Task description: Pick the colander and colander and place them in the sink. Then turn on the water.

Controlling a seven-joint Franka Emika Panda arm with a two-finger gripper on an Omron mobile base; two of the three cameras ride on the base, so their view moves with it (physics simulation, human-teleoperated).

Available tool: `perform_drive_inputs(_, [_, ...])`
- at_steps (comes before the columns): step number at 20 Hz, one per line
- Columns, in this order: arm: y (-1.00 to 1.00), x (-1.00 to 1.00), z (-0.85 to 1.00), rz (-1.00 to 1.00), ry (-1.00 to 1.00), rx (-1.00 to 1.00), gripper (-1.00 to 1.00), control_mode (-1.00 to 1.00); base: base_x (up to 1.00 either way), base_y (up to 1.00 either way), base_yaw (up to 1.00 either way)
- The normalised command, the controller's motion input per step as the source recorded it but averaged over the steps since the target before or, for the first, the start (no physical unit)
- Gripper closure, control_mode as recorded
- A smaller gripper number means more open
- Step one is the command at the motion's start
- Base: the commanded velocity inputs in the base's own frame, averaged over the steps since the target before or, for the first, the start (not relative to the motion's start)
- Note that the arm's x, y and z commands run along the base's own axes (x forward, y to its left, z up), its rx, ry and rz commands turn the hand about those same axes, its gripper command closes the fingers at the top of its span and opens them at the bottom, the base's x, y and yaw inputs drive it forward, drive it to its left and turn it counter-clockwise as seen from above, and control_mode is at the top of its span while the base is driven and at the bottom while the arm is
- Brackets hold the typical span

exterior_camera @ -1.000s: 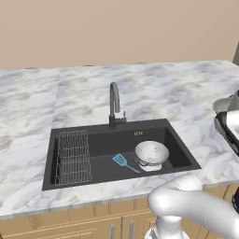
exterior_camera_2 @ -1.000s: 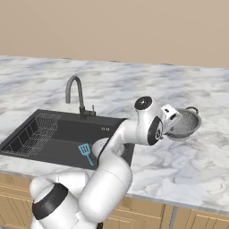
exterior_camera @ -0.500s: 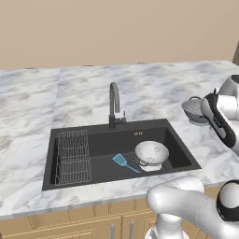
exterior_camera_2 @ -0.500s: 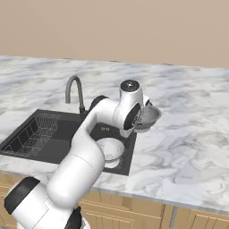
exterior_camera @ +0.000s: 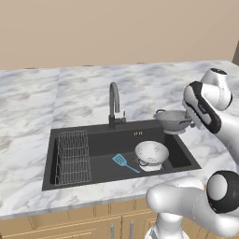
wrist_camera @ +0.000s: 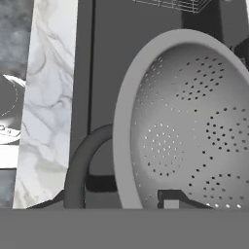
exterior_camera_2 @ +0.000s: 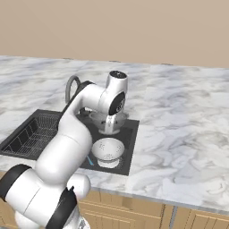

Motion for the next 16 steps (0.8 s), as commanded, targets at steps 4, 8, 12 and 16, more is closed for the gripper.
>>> perform_drive_inputs(4, [0.69, -0.11, -0.56, 0.18, 0.00, 0.02, 1.00, -1.00, 0.00, 0.00, 0.00])
perform_drive_inputs(8, [0.91, -0.01, -0.65, 0.24, -0.05, 0.01, 1.00, -1.00, 0.00, 0.00, 0.00])
perform_drive_inputs(12, [0.87, 0.01, -0.50, 0.29, -0.06, 0.01, 1.00, -1.00, 0.00, 0.00, 0.00])
perform_drive_inputs(16, [0.46, 0.14, -0.62, 0.33, 0.00, 0.05, 1.00, -1.00, 0.00, 0.00, 0.00])
